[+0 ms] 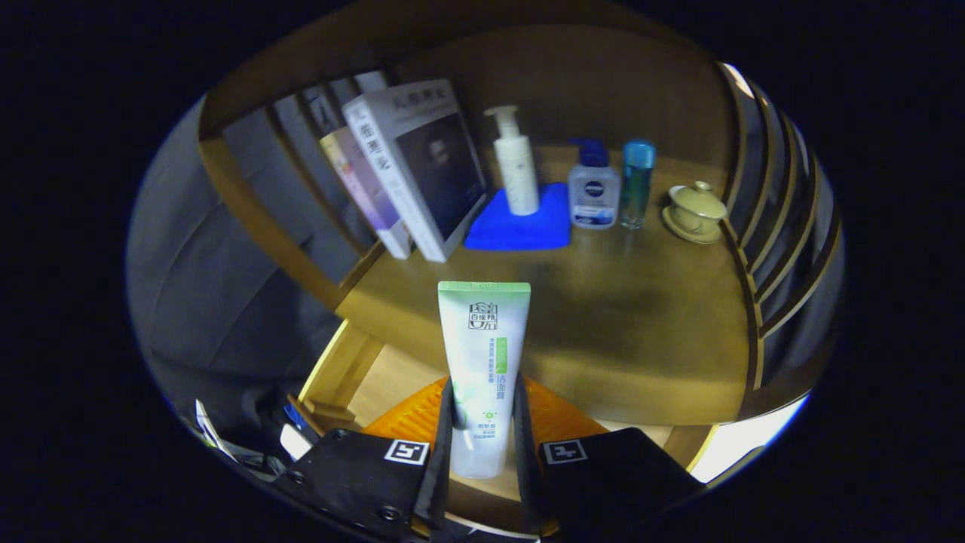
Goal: Pull open the drawer, take out the items inside it, and place them on the countertop above the cabinet.
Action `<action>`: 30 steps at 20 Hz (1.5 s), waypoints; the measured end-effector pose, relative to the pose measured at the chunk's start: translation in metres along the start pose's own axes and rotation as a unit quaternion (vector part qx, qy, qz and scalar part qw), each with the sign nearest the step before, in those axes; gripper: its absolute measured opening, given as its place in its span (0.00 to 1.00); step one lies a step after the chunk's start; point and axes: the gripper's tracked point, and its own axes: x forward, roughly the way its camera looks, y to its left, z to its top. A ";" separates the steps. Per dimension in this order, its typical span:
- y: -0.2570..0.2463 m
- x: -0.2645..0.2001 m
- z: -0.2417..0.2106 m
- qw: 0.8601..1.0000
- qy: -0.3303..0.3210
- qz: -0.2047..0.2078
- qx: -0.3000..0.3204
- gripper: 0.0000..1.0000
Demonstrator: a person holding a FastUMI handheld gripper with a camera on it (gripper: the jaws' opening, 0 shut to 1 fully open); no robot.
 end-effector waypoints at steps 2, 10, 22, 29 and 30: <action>-0.016 0.010 0.015 0.999 -0.014 -0.012 0.029 0.41; -0.056 0.068 0.031 0.989 0.004 -0.029 0.142 0.41; -0.033 0.065 0.044 0.984 -0.045 -0.011 0.174 0.89; 0.002 -0.004 0.029 0.980 -0.183 -0.061 0.054 0.98; 0.013 -0.016 0.024 0.977 -0.201 -0.061 0.041 0.98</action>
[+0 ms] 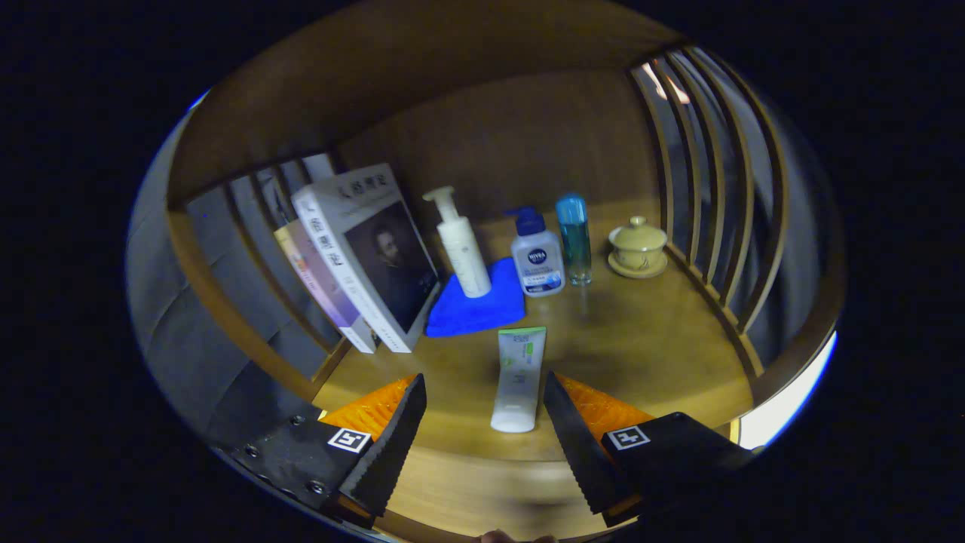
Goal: Pull open the drawer, take out the items inside it, and place them on the countertop above the cabinet.
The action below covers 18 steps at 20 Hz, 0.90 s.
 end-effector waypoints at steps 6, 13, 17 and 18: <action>0.040 -0.097 -0.005 0.990 -0.134 0.020 -0.027 0.98; 0.043 -0.190 -0.041 0.966 -0.249 -0.014 -0.065 0.98; 0.027 -0.219 -0.068 0.955 -0.280 -0.063 -0.070 0.97; 0.025 -0.224 -0.082 0.955 -0.279 -0.073 -0.074 0.97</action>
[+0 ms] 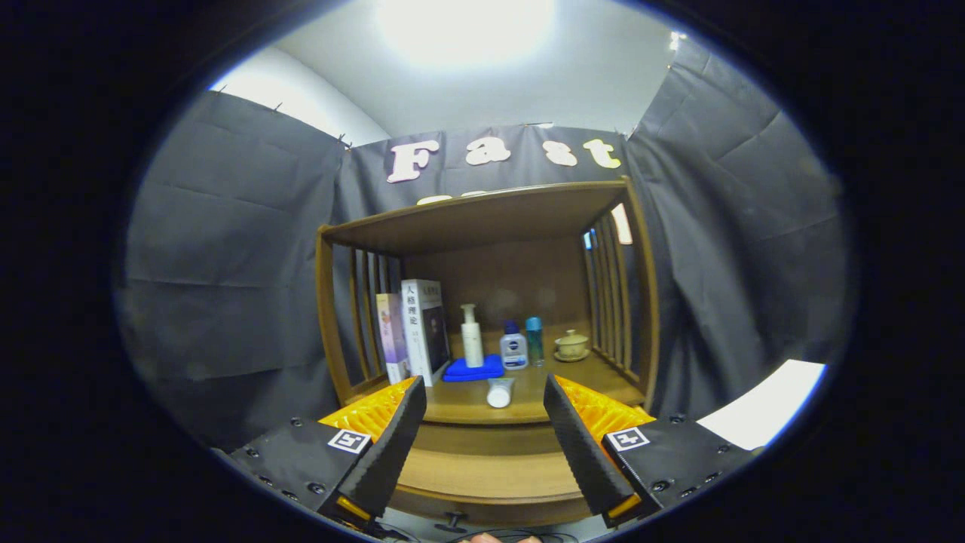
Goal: Pull open the drawer, take out the items inside it, and place them on the countertop above the cabinet.
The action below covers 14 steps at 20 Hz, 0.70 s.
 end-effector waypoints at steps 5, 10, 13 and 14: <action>-0.020 -0.034 -0.036 0.999 0.022 -0.040 -0.004 0.98; 0.001 -0.065 -0.072 0.996 0.052 -0.068 -0.004 0.98; 0.016 -0.073 -0.103 0.994 0.088 -0.063 -0.003 0.98; 0.022 -0.073 -0.108 0.994 0.091 -0.058 -0.003 0.98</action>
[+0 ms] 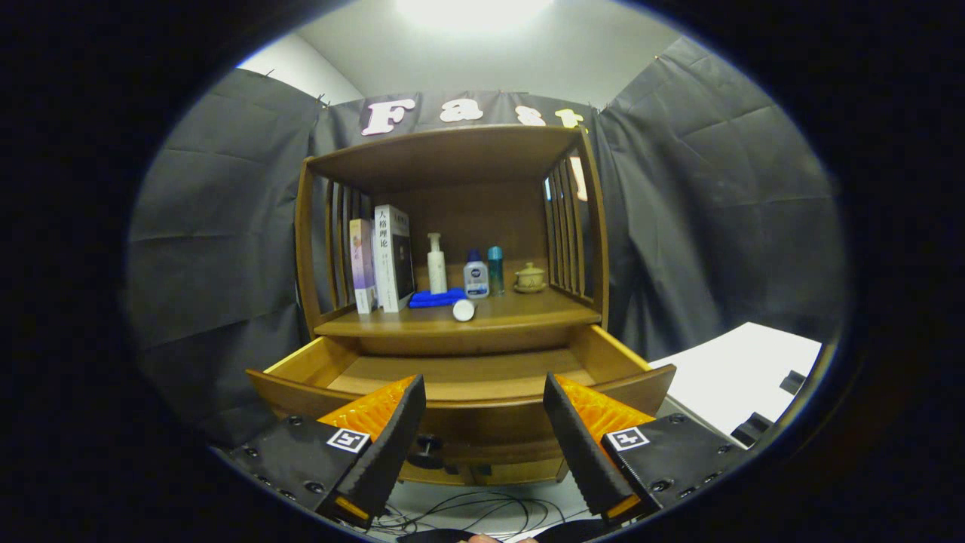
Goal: Pull open the drawer, take out the items inside it, and place them on the countertop above the cabinet.
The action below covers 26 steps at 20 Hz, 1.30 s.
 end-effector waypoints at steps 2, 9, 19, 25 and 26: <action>0.008 -0.002 -0.010 1.000 0.004 0.003 -0.010 0.98; 0.024 0.014 -0.046 0.999 0.034 0.015 -0.010 0.98; 0.025 0.043 -0.078 0.998 0.060 0.006 -0.021 0.98; 0.023 0.053 -0.083 0.998 0.069 -0.004 -0.009 0.98; 0.023 0.055 -0.083 0.998 0.068 -0.006 -0.013 0.97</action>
